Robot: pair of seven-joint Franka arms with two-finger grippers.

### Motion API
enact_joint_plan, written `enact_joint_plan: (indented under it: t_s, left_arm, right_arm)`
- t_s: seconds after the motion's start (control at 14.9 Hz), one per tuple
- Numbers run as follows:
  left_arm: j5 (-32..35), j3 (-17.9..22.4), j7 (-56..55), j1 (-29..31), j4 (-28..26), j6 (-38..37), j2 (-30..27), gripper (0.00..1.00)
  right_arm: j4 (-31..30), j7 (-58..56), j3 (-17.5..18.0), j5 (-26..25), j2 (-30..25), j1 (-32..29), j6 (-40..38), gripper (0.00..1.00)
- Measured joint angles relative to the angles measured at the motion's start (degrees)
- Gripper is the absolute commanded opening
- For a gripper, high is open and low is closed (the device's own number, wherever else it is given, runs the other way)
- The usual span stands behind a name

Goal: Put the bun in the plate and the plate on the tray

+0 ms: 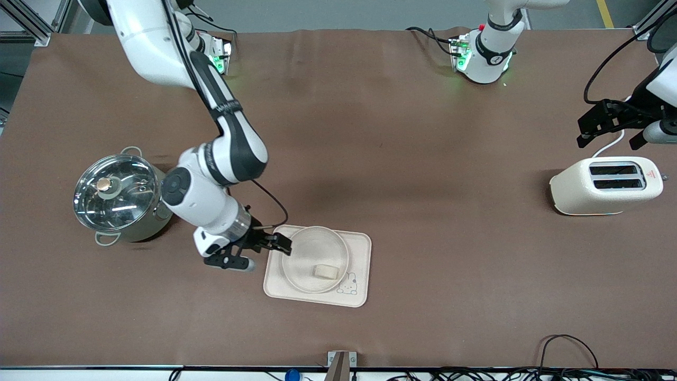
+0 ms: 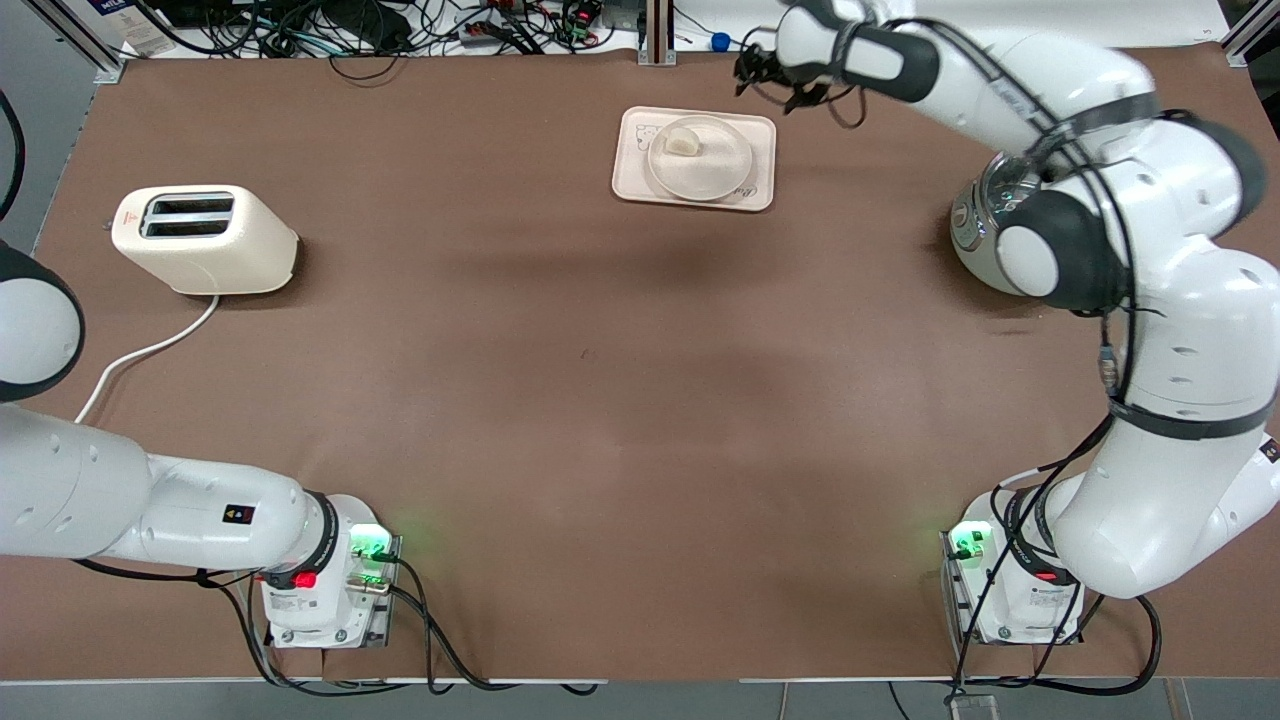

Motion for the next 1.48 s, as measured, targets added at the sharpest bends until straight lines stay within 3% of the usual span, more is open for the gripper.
enact_joint_plan:
  t_s: [0.4,0.61,0.87,1.08,1.28,1.48]
  left_arm:
    - [0.0,0.2,1.3,0.1,0.0,-0.7,0.3,1.0]
    - [0.0,0.2,1.4,0.2,0.1,-0.7,0.3,1.0]
    - [0.0,0.4,1.4,0.3,0.1,-0.7,0.3,1.0]
    - [0.0,0.4,1.4,0.3,0.1,-0.8,0.3,1.0]
    - [0.0,0.4,1.4,0.3,0.1,-0.8,0.3,1.0]
    - [0.0,0.4,1.4,0.3,0.1,-0.8,0.3,1.0]
  right_arm:
    - [0.5,-1.0,-9.4,-8.6,-15.6,-0.7,-26.1,1.0]
    - [0.4,-1.2,-10.5,-16.5,-23.8,-0.9,-37.6,1.0]
    - [-0.2,-3.9,-10.6,-21.8,-30.7,-2.0,-43.3,1.0]
    - [-0.4,-8.9,-7.4,-22.1,-33.3,-8.9,-45.8,1.0]
    - [-2.6,-14.6,1.7,-22.1,-36.7,-20.9,-46.4,1.0]
    - [-5.3,-19.2,3.5,-22.2,-39.3,-25.4,-46.1,1.0]
